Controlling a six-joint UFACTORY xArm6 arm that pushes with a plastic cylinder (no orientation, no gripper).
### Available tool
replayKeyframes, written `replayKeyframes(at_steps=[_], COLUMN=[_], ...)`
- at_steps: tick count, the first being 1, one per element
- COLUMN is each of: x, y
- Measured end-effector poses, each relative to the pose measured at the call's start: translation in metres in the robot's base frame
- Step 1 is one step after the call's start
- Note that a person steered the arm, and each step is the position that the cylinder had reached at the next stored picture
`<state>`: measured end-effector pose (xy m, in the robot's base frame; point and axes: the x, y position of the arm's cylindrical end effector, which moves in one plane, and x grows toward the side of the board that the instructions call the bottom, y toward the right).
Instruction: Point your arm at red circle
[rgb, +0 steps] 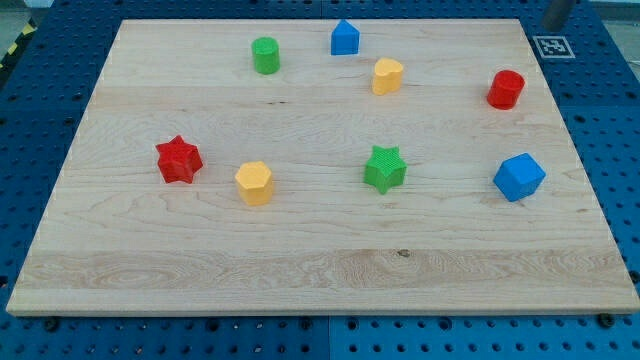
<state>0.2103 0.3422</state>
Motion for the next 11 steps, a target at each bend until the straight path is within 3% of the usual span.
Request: replayKeyframes(at_steps=[2, 3, 4, 5, 8, 11], x=[0.022, 0.057, 0.061, 0.123, 0.184, 0.146], y=[-0.009, -0.055, -0.064, -0.041, -0.072, -0.100])
